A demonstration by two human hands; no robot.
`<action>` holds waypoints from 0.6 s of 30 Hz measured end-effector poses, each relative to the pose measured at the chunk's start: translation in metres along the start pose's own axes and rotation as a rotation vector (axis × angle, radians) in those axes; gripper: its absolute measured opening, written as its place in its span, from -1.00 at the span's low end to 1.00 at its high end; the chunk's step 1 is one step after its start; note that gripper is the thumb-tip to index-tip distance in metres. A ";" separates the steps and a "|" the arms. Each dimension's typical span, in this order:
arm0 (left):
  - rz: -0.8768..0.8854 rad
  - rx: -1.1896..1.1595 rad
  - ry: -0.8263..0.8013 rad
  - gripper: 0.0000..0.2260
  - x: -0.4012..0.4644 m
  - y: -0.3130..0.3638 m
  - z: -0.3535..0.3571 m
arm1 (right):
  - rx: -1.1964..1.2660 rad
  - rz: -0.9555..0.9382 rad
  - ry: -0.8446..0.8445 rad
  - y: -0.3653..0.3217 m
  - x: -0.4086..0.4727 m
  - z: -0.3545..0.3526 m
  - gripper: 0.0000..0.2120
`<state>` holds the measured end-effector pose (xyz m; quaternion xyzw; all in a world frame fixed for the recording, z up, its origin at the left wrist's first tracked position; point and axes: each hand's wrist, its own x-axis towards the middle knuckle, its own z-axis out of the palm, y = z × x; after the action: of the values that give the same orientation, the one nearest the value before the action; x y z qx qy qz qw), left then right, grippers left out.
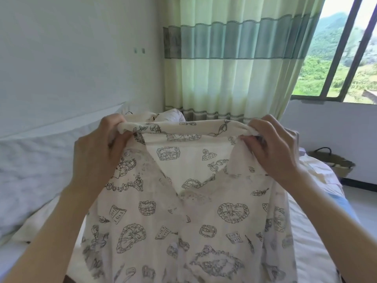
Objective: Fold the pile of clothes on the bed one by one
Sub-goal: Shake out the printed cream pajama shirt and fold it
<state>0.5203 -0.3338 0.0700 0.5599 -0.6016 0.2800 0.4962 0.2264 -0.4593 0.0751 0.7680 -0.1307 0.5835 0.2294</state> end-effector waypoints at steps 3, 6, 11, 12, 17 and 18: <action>0.023 0.068 -0.069 -0.79 -0.004 -0.023 0.027 | 0.009 0.010 -0.067 0.017 -0.017 0.028 -0.86; 0.025 0.116 -0.187 -0.78 -0.019 -0.057 0.073 | 0.022 0.064 -0.201 0.041 -0.051 0.079 -0.85; -0.041 0.157 -0.422 -0.82 -0.071 -0.150 0.187 | 0.058 0.181 -0.524 0.092 -0.149 0.208 -0.75; -0.058 0.160 -0.458 -0.80 -0.081 -0.172 0.213 | 0.065 0.207 -0.577 0.102 -0.171 0.238 -0.66; -0.073 0.223 -0.623 -0.87 -0.136 -0.274 0.330 | 0.075 0.231 -0.775 0.136 -0.271 0.374 -0.55; -0.089 0.247 -0.639 -0.88 -0.149 -0.292 0.351 | 0.071 0.227 -0.786 0.140 -0.290 0.398 -0.55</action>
<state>0.6813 -0.6515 -0.2526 0.7007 -0.6632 0.1393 0.2229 0.4110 -0.8002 -0.2589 0.9205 -0.2722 0.2714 0.0697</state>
